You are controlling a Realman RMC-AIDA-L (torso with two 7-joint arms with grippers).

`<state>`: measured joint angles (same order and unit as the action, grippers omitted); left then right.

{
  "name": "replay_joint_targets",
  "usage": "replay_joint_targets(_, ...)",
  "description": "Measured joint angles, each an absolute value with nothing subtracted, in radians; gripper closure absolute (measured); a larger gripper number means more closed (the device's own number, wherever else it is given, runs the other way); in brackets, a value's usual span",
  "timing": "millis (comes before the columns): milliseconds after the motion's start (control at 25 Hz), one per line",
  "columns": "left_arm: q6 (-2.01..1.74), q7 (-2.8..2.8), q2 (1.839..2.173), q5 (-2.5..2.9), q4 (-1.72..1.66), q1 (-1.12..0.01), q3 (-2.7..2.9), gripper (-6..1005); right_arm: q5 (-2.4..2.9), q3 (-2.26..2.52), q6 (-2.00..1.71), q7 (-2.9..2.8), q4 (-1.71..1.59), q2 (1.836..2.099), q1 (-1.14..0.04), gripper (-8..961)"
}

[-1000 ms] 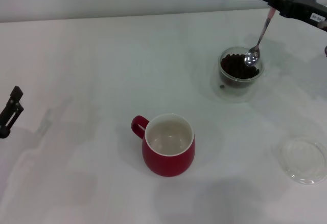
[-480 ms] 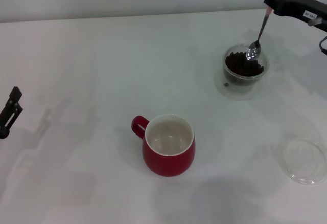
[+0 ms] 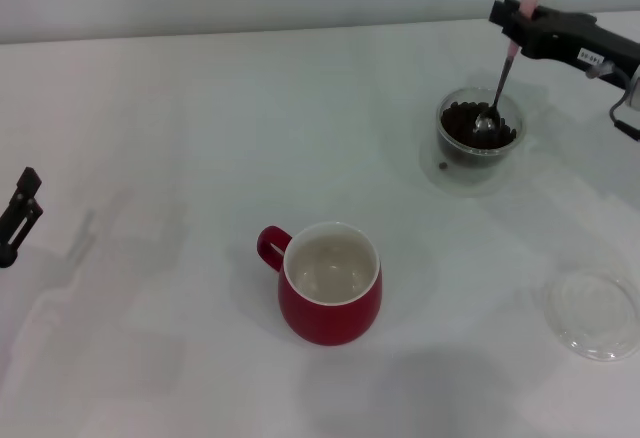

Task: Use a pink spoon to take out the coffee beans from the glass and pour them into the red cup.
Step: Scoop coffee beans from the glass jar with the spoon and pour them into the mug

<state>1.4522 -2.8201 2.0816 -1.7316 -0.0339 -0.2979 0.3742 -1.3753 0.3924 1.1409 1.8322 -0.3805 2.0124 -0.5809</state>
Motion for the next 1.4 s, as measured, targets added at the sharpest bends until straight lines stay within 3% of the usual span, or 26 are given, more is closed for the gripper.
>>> replay_joint_targets(1400, 1.403, -2.824, 2.079, -1.741, -0.057, -0.311, 0.377, 242, -1.624, 0.389, 0.959, 1.411, -0.246, 2.009, -0.545, 804)
